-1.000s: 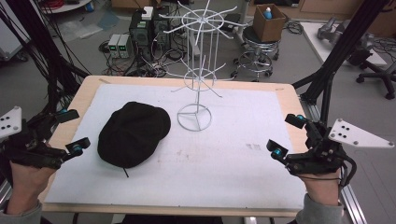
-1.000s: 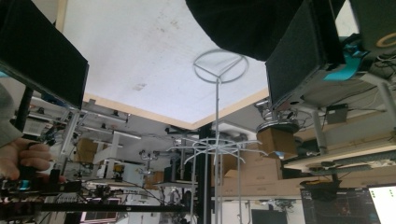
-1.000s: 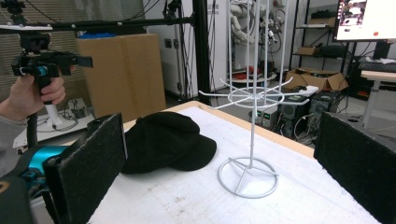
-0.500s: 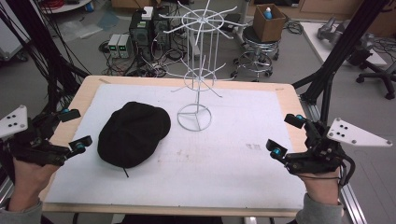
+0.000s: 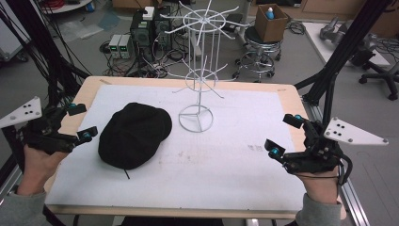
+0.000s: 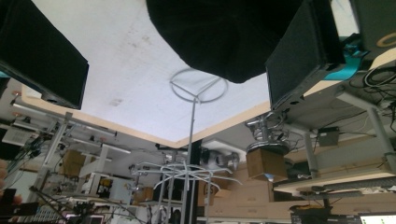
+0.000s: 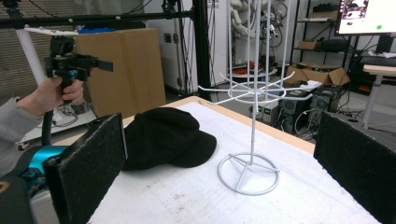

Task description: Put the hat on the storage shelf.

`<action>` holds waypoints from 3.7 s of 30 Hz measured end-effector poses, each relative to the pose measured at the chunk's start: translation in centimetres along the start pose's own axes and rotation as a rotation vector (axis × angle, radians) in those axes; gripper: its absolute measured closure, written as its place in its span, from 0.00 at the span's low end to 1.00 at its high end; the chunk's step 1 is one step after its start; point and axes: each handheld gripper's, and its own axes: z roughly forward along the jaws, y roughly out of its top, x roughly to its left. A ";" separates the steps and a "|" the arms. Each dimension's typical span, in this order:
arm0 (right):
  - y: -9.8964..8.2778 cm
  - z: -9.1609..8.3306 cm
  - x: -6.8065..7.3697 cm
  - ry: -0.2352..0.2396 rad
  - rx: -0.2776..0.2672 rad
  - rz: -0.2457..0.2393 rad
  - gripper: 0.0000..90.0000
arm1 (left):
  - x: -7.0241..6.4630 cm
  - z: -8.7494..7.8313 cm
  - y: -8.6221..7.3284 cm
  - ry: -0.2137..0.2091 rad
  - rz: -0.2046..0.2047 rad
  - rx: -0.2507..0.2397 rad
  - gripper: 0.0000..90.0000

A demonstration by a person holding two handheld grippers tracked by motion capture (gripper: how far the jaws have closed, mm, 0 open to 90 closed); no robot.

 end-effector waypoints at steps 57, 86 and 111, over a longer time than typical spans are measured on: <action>-0.5 0.8 -0.4 0.035 0.026 0.002 0.02 | 4.5 6.9 -7.8 0.084 -0.098 0.204 0.07; -0.5 0.7 -0.3 0.045 0.034 0.000 0.02 | 4.7 8.1 -9.2 0.124 -0.083 0.299 0.18; -0.5 0.9 -0.3 0.047 0.041 -0.006 0.02 | 3.9 7.8 -8.9 0.121 -0.058 0.326 0.77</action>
